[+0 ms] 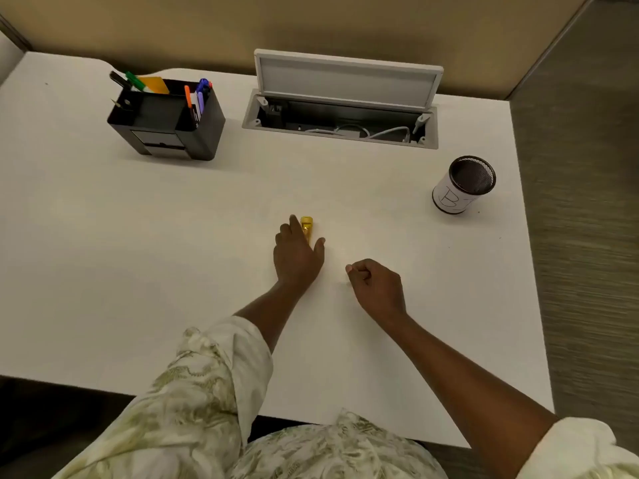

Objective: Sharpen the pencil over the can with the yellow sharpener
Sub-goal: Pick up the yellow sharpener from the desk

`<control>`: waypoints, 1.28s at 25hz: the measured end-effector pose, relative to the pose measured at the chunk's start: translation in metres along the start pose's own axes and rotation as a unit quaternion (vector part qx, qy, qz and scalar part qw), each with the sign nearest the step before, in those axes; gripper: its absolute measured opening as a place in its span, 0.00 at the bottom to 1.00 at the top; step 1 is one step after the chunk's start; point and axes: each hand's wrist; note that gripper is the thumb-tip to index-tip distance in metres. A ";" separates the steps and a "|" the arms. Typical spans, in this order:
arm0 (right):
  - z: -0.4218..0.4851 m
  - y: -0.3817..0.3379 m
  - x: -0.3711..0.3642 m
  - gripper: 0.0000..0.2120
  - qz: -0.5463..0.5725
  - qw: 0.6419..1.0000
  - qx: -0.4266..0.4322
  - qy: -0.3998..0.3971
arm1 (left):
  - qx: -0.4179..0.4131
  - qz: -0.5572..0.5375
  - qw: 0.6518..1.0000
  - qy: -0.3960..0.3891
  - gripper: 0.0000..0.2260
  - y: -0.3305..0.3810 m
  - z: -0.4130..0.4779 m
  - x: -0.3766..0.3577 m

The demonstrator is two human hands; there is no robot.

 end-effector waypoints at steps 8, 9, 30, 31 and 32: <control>0.017 -0.009 0.004 0.10 0.107 0.986 -0.089 -0.087 | 0.094 -0.117 0.989 -0.005 0.20 0.021 0.010 -0.001; 0.020 -0.010 0.005 0.10 0.126 0.982 -0.097 -0.099 | 0.098 -0.135 0.986 -0.010 0.19 0.024 0.006 -0.002; 0.063 -0.011 0.102 0.13 0.339 0.887 -0.103 -0.297 | -0.071 -0.358 0.917 -0.160 0.10 0.110 0.030 0.046; 0.063 -0.011 0.109 0.14 0.352 0.878 -0.100 -0.310 | -0.079 -0.363 0.914 -0.164 0.09 0.115 0.035 0.047; 0.065 -0.012 0.116 0.17 0.352 0.875 -0.094 -0.318 | -0.084 -0.370 0.910 -0.168 0.08 0.120 0.039 0.049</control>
Point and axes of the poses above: each hand's wrist, its own z-axis towards the middle knuckle, its own x-axis out of the back of the hand, y = z × x, and after that the axes turned 13 degrees about -x, right-handed
